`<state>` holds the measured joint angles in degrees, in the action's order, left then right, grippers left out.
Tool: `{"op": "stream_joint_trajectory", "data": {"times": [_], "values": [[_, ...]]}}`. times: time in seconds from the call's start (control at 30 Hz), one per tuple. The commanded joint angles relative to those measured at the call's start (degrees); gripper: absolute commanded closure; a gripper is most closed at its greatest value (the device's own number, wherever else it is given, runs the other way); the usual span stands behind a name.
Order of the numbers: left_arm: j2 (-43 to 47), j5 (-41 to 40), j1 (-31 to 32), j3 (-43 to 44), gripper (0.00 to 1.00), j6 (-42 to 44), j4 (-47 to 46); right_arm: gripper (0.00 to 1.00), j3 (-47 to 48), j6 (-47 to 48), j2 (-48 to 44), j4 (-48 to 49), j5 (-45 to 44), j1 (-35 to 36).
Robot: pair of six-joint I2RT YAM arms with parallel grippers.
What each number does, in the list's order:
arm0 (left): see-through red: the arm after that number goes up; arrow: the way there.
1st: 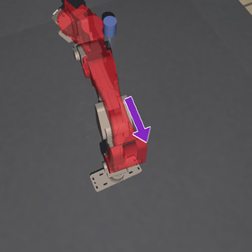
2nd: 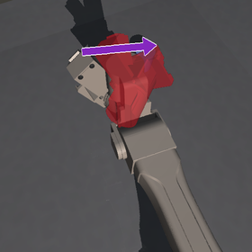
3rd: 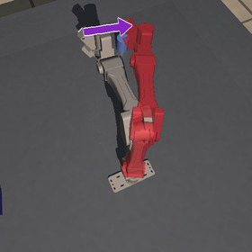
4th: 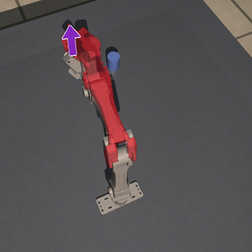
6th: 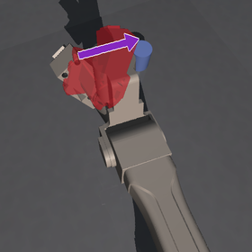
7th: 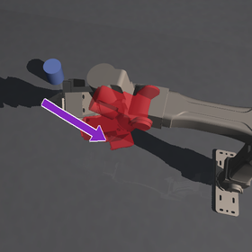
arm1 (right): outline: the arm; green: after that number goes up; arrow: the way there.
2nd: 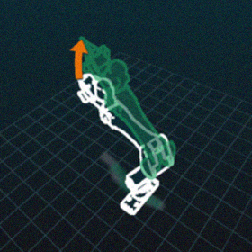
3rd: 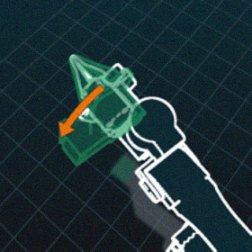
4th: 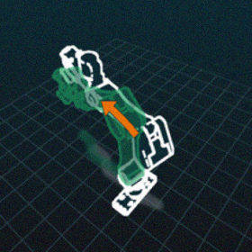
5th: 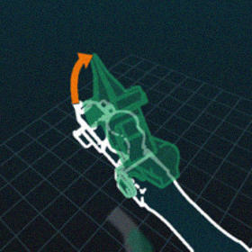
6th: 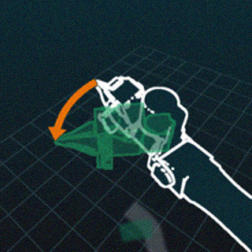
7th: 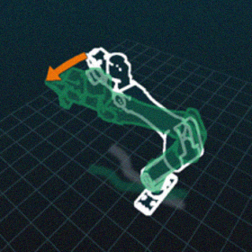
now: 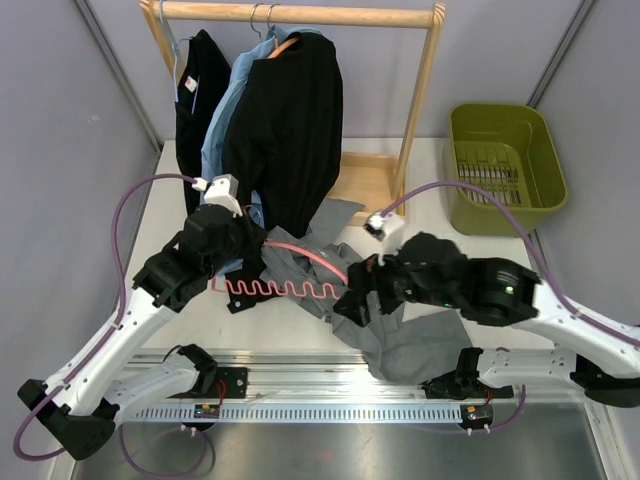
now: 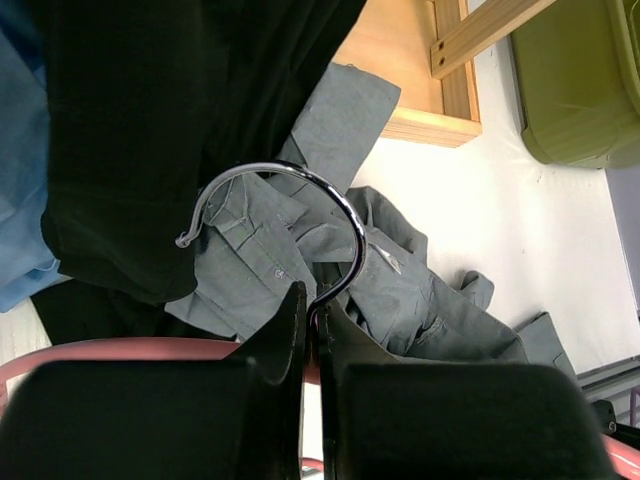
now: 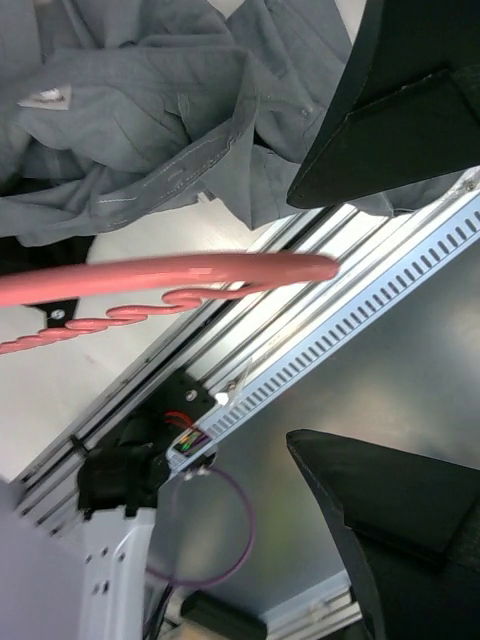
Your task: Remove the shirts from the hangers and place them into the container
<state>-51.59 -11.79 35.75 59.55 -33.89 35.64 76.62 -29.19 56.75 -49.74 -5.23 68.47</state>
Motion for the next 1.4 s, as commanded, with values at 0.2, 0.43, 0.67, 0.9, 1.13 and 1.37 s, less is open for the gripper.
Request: {"op": "stream_joint_trajectory", "data": {"times": [0.2,0.43,0.67,0.9,1.13,1.37], "values": [[-0.44,3.44,1.61,4.52,1.0,0.32,-3.91,0.06,1.25,2.73,6.43,7.02,-1.0,2.37],[-1.14,6.34,1.96,7.24,1.0,-0.12,-1.37,0.32,0.64,2.56,7.94,8.07,-1.36,2.99],[-1.05,6.25,1.96,8.57,1.0,0.23,0.4,1.0,1.25,2.12,8.29,8.08,-2.32,3.08],[-0.26,5.47,2.05,8.92,0.33,1.28,0.4,1.0,1.69,2.03,6.71,6.76,-2.68,3.34],[1.05,1.42,2.05,14.18,0.01,3.48,1.54,1.0,1.08,1.94,3.46,5.79,-3.2,3.43],[12.9,-2.27,2.05,18.85,0.01,4.62,1.28,1.0,2.39,3.79,-6.19,4.04,-4.69,3.34]]}}
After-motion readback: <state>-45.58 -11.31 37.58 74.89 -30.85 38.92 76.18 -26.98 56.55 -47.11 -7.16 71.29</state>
